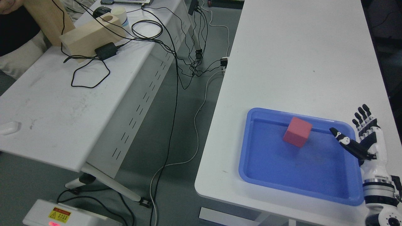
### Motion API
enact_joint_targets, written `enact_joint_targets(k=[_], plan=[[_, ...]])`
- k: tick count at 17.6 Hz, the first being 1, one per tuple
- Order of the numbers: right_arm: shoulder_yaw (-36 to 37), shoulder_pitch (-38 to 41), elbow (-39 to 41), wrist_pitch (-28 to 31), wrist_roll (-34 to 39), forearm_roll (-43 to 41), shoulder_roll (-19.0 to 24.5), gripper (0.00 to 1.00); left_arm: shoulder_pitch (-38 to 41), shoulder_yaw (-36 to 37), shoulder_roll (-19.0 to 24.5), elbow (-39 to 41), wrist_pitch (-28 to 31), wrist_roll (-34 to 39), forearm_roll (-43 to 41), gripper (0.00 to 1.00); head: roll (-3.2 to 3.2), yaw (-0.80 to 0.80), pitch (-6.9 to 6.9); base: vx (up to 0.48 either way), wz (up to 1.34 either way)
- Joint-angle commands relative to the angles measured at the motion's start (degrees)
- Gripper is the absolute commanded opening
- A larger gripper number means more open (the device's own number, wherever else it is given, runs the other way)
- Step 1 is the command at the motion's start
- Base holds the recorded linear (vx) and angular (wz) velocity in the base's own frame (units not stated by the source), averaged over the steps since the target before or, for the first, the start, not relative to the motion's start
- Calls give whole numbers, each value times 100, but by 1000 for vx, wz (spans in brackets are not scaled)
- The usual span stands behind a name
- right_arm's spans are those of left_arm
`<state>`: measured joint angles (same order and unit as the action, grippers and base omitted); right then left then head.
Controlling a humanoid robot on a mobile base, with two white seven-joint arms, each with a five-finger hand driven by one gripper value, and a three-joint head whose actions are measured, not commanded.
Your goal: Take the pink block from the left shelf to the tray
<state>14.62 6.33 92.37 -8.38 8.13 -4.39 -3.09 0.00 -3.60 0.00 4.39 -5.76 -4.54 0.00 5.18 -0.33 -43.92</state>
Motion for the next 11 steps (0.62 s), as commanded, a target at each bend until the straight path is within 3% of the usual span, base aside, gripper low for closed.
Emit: enact_joint_targets(k=[1, 11], plan=[[111, -9, 0, 21, 30, -36, 19, 100, 53, 0, 100, 0, -5, -3, -9, 100, 0, 0, 0, 0, 0], [76, -9, 0, 21, 39, -36, 19, 100, 53, 0, 100, 0, -5, -3, -9, 100, 0, 0, 0, 0, 0]])
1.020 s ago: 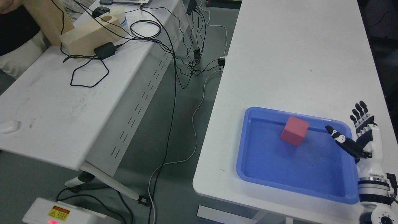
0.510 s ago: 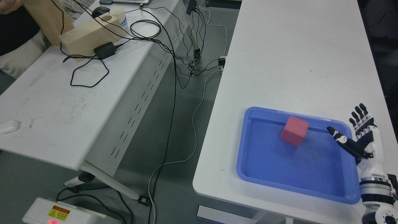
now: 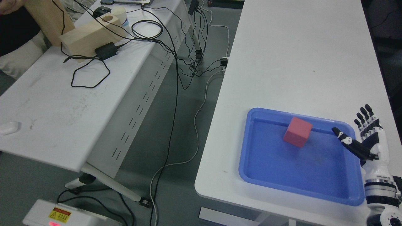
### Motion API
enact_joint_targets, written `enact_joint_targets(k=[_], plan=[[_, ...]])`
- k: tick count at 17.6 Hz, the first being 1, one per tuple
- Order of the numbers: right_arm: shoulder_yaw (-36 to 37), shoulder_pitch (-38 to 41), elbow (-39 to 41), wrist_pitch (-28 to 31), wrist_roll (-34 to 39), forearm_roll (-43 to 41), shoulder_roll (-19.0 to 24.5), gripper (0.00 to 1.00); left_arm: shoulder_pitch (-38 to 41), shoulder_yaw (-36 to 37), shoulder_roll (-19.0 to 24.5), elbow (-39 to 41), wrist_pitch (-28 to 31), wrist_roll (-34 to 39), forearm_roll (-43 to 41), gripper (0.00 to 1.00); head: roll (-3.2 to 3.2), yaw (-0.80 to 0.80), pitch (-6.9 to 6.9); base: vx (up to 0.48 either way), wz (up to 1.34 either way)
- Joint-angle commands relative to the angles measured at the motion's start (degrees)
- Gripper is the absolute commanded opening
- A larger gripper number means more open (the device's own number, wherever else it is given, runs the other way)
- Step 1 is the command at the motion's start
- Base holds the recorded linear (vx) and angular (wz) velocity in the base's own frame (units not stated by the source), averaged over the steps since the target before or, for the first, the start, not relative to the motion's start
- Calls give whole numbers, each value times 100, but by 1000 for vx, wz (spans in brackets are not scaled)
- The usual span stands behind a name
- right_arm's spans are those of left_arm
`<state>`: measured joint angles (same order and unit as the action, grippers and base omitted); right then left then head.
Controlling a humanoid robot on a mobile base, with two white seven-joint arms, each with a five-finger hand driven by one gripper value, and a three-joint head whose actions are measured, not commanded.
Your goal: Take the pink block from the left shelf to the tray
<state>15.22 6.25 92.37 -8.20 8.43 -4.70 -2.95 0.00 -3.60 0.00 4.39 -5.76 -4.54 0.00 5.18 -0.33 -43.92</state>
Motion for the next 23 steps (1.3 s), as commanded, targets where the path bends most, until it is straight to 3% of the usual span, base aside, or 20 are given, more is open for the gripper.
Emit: enact_joint_targets(k=[1, 23], plan=[[16, -1, 0, 3, 9, -4, 5, 100, 53, 0, 100, 0, -5, -3, -9, 100, 0, 0, 0, 0, 0], [7, -1, -9, 3, 80, -4, 5, 100, 53, 0, 100, 0, -5, -3, -9, 100, 0, 0, 0, -1, 0]])
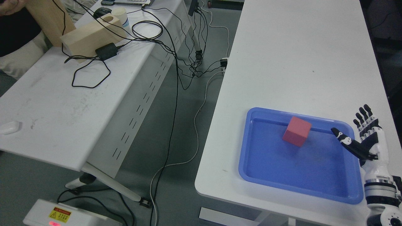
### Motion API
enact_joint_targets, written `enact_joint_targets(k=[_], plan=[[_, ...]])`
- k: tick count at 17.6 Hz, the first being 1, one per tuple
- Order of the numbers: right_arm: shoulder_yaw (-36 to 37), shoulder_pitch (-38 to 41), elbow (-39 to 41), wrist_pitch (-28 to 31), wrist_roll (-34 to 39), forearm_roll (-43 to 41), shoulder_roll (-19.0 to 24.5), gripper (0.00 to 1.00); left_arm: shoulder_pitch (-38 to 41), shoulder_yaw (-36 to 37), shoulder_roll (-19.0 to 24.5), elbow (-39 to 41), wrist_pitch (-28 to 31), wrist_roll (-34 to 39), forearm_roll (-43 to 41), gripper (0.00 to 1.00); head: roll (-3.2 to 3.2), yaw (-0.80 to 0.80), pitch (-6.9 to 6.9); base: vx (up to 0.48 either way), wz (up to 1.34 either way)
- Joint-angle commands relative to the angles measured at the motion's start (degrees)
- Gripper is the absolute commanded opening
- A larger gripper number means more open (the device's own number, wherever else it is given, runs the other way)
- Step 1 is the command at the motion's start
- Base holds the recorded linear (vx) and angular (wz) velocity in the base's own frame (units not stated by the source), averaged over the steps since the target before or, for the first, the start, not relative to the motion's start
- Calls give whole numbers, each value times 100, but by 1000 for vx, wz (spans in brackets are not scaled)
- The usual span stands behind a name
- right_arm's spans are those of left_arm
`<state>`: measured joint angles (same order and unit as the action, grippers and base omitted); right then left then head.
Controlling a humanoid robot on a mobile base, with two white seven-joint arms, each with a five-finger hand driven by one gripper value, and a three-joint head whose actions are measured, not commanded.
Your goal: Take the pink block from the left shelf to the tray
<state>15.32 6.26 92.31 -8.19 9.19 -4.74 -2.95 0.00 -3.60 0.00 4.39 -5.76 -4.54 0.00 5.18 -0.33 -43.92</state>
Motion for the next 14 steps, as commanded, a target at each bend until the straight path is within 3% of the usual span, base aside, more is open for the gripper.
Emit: enact_joint_targets(k=[1, 14], plan=[[6, -2, -2, 1, 4, 9, 5, 100, 53, 0, 100, 0, -4, -3, -9, 100, 0, 0, 0, -44, 0], [-3, -2, -2, 1, 12, 9, -4, 100, 53, 0, 100, 0, -4, -3, -9, 100, 0, 0, 0, -145, -24]])
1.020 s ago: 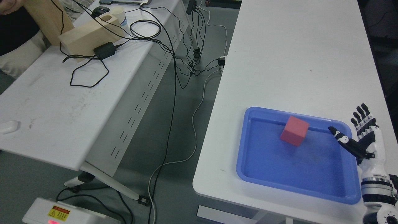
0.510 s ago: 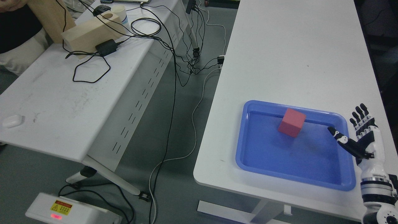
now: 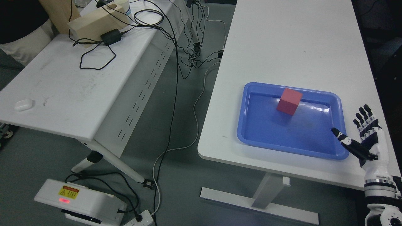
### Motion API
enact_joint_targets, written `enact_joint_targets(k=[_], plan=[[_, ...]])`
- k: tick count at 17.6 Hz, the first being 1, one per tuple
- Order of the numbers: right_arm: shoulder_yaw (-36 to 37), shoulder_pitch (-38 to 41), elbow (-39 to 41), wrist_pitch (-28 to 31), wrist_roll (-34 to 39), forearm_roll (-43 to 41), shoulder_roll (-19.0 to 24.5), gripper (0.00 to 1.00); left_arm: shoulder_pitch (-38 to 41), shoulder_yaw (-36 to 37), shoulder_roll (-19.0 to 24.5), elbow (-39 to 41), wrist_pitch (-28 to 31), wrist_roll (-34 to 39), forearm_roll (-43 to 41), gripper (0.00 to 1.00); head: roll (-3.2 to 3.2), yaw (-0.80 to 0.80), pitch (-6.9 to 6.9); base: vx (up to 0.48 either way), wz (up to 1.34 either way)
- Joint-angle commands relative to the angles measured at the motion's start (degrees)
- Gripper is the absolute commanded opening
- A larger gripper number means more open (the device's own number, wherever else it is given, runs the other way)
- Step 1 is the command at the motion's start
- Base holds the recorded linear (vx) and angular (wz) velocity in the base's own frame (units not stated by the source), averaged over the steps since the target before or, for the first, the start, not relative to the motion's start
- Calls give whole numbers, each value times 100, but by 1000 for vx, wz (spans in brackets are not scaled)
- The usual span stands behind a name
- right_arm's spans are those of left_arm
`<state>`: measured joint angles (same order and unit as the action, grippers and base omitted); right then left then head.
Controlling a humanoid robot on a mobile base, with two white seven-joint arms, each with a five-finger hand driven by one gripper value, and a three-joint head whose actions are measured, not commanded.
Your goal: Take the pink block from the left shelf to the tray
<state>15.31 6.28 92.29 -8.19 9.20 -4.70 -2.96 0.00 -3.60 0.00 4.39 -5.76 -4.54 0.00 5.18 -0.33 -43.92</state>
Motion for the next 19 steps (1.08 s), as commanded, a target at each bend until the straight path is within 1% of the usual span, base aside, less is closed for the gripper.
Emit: enact_joint_targets(k=[1, 9, 19], plan=[[-1, 5, -1, 1, 12, 4, -3, 100, 53, 0, 100, 0, -5, -3, -9, 100, 0, 0, 0, -200, 13], [-1, 14, -9, 1, 3, 4, -3, 100, 53, 0, 100, 0, -5, -3, -9, 100, 0, 0, 0, -176, -15], [-72, 5, -18, 1, 12, 22, -3, 100, 53, 0, 100, 0, -5, -3, -9, 100, 0, 0, 0, -196, -231]])
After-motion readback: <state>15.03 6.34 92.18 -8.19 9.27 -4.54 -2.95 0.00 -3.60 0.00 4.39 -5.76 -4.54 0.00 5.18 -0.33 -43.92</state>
